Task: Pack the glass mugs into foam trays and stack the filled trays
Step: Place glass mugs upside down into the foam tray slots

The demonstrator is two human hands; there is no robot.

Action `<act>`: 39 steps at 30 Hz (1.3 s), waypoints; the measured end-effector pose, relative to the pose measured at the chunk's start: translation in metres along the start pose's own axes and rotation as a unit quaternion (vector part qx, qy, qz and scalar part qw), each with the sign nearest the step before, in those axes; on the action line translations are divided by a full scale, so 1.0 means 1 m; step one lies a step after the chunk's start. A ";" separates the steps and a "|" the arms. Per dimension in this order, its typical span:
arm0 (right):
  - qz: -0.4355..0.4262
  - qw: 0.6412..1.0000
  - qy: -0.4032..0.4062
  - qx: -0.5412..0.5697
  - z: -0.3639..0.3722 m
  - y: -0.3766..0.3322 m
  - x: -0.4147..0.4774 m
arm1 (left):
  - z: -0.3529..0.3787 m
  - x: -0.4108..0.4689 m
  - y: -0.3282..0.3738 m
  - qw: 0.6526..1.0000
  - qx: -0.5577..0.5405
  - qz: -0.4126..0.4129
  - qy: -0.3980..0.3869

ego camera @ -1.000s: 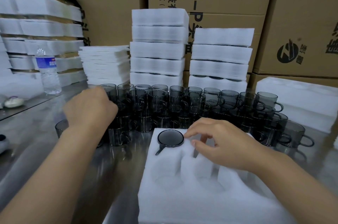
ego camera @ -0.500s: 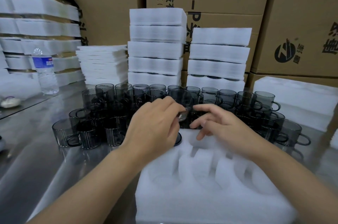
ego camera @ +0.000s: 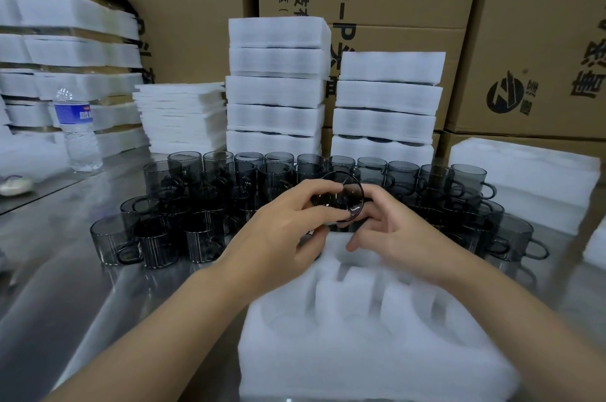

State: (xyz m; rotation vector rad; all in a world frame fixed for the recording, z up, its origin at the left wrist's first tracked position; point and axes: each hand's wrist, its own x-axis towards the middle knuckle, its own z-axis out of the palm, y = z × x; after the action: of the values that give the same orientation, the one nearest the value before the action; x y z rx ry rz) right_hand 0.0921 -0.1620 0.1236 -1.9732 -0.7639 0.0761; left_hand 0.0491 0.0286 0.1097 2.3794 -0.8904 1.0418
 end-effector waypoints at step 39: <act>-0.056 0.997 0.032 -0.029 0.002 0.008 0.004 | 0.006 -0.005 -0.006 0.990 0.008 -0.137 0.030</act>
State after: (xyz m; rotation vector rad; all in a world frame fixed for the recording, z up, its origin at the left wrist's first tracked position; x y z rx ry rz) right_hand 0.0988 -0.1606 0.1169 -1.9745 -0.8409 -0.0777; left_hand 0.0536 0.0310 0.1018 2.3858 -0.5159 1.0058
